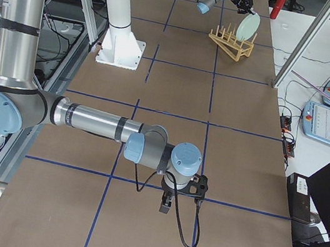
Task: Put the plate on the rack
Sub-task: 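Lower the plate into a rack slot and open the left gripper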
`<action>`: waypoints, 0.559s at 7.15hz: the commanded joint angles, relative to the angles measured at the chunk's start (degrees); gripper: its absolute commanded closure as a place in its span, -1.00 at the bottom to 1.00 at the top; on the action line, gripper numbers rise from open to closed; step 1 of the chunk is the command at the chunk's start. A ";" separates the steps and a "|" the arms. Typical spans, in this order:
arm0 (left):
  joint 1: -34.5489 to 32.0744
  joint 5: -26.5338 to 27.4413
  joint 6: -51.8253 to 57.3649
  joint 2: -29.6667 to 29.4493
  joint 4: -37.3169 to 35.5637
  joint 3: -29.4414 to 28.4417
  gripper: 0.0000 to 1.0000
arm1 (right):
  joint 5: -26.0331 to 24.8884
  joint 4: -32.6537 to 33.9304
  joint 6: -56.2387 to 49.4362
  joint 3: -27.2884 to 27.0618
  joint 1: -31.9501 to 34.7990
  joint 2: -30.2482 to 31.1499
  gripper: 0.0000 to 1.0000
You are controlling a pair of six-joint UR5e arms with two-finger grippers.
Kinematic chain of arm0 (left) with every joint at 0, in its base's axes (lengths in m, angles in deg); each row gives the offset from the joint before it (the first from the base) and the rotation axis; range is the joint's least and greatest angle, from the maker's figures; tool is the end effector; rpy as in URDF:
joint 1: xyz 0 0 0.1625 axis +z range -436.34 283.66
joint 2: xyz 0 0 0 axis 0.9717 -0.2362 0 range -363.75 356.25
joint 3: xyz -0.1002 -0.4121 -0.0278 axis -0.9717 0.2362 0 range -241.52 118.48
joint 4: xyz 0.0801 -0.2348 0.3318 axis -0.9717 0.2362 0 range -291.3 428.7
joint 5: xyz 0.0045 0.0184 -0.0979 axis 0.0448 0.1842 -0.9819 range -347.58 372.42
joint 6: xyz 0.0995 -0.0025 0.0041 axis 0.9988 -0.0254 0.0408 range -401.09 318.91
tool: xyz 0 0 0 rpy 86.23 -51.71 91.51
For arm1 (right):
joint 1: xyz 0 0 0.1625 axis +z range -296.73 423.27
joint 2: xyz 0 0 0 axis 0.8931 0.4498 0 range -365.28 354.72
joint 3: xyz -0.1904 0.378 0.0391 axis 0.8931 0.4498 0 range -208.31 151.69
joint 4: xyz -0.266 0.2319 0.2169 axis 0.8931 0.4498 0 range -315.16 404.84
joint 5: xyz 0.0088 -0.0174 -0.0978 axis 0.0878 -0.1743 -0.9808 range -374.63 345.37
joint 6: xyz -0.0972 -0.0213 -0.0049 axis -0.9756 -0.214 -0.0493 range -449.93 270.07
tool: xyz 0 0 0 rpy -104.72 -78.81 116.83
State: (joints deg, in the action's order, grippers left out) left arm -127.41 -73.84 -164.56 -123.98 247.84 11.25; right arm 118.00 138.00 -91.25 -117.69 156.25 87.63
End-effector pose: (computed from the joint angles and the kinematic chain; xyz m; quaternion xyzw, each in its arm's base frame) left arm 0.3138 -0.6109 0.3231 0.1393 0.7652 -0.4412 0.4477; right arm 0.0896 -0.4564 0.6954 -0.0406 -0.3647 0.0347 0.9296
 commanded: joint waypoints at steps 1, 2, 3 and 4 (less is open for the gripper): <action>0.19 0.04 -0.11 -0.27 0.07 -1.31 1.00 | 0.00 0.00 0.00 0.00 0.00 0.00 -1.00; 0.71 0.04 -0.02 -0.27 0.07 -1.49 1.00 | 0.00 0.00 0.00 0.00 0.00 0.00 -1.00; 0.97 0.04 -0.02 -0.27 0.07 -1.49 1.00 | 0.00 0.00 0.00 0.00 0.00 0.00 -1.00; 1.06 -0.05 0.07 -0.27 0.16 -1.41 0.30 | 0.00 0.00 0.00 0.00 0.00 0.00 -1.00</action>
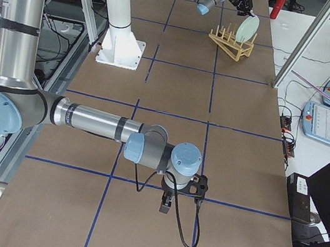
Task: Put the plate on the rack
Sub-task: 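Lower the plate into a rack slot and open the left gripper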
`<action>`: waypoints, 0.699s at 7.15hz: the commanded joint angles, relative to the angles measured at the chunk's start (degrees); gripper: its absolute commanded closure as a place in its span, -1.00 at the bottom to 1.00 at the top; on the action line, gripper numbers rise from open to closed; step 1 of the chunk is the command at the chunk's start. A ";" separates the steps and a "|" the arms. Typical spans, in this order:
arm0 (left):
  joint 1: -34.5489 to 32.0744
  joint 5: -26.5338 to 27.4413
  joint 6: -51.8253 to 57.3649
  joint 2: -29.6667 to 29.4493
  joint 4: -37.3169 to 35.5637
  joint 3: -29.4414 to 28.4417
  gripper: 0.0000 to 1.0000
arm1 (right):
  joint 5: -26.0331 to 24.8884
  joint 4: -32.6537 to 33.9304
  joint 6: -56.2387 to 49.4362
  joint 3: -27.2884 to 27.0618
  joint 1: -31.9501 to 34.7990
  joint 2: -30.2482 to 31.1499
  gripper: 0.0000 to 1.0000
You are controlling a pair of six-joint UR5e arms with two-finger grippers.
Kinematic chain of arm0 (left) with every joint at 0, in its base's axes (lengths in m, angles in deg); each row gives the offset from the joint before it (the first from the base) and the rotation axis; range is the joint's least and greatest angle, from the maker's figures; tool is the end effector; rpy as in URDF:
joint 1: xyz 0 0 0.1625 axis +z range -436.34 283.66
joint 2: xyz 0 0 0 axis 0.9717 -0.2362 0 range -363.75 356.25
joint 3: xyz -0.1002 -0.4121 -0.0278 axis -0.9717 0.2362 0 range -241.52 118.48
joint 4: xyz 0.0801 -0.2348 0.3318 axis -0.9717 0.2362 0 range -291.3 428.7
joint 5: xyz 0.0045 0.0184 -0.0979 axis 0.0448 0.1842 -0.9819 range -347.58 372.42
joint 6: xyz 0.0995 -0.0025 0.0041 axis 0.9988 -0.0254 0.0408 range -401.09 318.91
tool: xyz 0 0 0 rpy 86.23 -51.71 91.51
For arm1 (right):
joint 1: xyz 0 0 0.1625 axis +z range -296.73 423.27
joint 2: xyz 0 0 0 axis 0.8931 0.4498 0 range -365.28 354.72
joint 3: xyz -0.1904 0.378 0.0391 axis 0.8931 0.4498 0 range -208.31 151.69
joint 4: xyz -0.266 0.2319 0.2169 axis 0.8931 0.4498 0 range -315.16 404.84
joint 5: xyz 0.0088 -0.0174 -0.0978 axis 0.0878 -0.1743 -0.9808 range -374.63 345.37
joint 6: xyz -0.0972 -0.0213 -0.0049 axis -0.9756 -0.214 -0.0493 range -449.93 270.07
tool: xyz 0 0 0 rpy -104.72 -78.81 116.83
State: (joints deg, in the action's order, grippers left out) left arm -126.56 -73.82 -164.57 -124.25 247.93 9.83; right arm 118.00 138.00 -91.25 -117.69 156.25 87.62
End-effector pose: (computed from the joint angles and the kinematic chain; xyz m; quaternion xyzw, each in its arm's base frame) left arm 0.3264 -0.6105 0.3313 0.1330 0.7604 -0.4427 0.4562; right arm 0.0896 -0.4564 0.6953 -0.0406 -0.3647 0.0347 0.9296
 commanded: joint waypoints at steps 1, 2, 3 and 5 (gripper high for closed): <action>0.21 -0.16 0.69 0.08 -0.02 0.01 -0.99 | 0.00 0.00 0.00 0.00 0.00 0.00 -1.00; 0.21 -0.16 0.78 0.17 -0.02 0.10 -1.00 | 0.00 0.00 0.00 0.00 0.00 0.00 -1.00; 0.12 -0.25 0.87 0.17 -0.02 0.19 -1.00 | 0.00 0.00 0.00 0.00 0.00 0.00 -1.00; -0.58 -0.77 3.93 0.17 -0.11 0.80 -1.00 | 0.00 0.00 0.00 -0.09 0.00 0.00 -1.00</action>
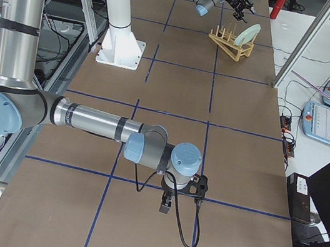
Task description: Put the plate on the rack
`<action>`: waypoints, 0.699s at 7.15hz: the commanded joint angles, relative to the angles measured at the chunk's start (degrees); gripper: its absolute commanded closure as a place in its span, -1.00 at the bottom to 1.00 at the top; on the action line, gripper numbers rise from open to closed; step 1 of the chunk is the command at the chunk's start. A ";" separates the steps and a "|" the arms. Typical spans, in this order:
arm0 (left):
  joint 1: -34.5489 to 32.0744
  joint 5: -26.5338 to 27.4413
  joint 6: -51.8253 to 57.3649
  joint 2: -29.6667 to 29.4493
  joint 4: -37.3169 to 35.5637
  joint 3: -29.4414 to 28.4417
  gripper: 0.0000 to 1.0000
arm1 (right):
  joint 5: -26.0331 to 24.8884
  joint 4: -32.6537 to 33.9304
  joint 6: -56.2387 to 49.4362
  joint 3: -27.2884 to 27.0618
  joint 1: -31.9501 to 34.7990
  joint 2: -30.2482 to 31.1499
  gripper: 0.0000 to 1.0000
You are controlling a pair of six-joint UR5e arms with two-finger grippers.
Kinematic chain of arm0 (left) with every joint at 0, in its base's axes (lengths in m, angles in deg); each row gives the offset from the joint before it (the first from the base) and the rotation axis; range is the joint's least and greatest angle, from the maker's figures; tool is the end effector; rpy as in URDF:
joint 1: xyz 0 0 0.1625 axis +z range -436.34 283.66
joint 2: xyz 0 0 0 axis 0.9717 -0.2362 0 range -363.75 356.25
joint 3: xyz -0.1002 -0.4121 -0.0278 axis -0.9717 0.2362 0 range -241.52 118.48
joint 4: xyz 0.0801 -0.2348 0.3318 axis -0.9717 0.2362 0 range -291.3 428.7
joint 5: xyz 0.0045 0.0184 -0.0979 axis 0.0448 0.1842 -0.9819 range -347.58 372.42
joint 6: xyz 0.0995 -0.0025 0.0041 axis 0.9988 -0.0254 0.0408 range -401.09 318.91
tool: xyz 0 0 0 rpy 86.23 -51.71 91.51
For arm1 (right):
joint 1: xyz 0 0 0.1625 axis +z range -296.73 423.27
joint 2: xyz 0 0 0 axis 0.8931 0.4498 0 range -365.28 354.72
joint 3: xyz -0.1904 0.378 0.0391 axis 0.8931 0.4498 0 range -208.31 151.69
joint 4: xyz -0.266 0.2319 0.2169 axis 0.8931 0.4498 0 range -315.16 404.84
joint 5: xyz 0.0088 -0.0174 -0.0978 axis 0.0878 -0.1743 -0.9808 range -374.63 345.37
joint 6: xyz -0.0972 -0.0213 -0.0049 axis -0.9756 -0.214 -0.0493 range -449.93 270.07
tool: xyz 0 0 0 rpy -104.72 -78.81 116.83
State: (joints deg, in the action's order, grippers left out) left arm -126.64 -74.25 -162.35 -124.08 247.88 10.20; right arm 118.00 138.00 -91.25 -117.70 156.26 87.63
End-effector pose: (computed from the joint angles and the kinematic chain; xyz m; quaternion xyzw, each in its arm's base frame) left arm 0.3251 -0.6093 0.3303 0.1460 0.7589 -0.4313 0.4656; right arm 0.0897 -0.4564 0.6953 -0.0405 -0.3647 0.0348 0.9296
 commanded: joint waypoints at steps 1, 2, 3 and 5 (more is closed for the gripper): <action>-2.07 -3.73 4.86 0.01 -0.94 2.01 -1.00 | 0.00 0.00 0.00 0.01 0.00 0.00 -1.00; -4.43 -9.42 9.59 0.01 -5.64 4.28 -1.00 | 0.00 0.00 0.00 0.01 0.00 0.00 -1.00; -5.67 -11.65 17.47 0.27 -12.83 8.92 -1.00 | 0.00 0.00 0.00 0.01 0.00 0.00 -1.00; -6.83 -12.73 33.73 5.17 -24.80 19.03 -1.00 | 0.00 0.00 0.00 0.01 0.00 0.00 -1.00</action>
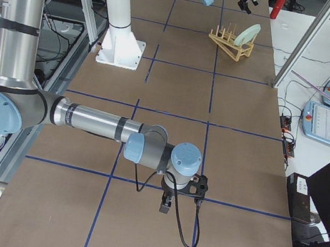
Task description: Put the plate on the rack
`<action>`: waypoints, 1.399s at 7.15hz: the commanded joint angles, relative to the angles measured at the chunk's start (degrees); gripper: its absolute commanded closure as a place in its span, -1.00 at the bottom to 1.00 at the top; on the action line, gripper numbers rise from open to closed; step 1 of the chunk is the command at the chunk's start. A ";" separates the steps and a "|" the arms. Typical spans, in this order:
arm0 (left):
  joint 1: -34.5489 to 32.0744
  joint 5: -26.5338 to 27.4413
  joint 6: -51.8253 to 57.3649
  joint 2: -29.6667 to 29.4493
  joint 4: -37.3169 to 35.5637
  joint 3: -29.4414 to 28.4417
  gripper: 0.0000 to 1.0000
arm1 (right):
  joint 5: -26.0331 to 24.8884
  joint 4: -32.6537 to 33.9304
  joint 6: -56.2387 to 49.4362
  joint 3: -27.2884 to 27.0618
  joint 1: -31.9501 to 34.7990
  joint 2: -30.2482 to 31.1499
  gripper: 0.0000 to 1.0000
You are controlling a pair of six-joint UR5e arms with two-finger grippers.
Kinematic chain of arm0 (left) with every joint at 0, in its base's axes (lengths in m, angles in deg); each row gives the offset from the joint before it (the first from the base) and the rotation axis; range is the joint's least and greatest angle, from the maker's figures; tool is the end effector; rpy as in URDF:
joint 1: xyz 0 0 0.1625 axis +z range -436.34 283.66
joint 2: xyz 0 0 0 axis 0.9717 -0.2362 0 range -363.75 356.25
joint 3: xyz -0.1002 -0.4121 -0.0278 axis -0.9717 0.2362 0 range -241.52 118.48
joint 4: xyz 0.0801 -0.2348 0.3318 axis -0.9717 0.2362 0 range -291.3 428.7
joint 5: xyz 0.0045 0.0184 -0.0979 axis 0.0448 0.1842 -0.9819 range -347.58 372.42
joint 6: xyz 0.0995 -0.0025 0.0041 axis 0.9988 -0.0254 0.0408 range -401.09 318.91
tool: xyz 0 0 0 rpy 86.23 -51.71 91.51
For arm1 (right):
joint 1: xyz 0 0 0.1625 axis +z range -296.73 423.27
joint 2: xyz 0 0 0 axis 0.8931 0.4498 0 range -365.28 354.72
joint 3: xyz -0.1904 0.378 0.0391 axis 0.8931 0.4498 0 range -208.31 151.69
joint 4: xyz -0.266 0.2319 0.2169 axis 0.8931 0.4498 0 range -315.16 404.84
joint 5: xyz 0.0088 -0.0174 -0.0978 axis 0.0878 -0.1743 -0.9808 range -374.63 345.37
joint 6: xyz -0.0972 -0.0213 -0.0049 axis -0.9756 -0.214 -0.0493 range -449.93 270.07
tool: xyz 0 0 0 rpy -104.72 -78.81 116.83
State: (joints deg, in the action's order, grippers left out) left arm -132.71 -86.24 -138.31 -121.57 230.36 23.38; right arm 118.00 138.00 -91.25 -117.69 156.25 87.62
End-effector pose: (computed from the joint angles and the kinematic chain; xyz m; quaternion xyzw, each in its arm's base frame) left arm 0.2619 -0.6074 0.2800 0.2576 0.6866 -0.3100 0.6051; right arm 0.0896 -0.4564 0.6953 -0.0406 -0.3647 0.0347 0.9296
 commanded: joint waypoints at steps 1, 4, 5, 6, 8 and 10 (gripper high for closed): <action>-1.11 -0.31 16.73 4.42 -10.54 7.63 -1.00 | 0.00 0.00 0.00 0.00 0.00 0.00 -1.00; -6.19 -0.31 44.46 10.58 -13.80 7.73 -1.00 | 0.00 0.00 0.00 -0.09 0.00 0.00 -1.00; -8.04 -0.39 55.97 11.55 -17.40 7.56 -1.00 | 0.00 0.00 0.00 0.00 0.00 0.00 -1.00; -9.97 -1.00 65.74 13.47 -19.61 7.82 -1.00 | 0.00 0.00 0.00 0.00 0.00 0.00 -1.00; -13.74 -5.80 76.95 16.13 -24.51 7.47 -1.00 | 0.00 0.00 0.00 0.00 0.00 0.00 -1.00; -19.21 -16.34 88.47 16.04 -34.27 7.21 -1.00 | 0.00 0.00 0.00 0.00 0.00 0.00 -1.00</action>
State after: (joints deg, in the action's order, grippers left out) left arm -149.31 -96.73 -56.56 -105.77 201.49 30.86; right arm 118.00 138.00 -91.25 -117.69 156.25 87.63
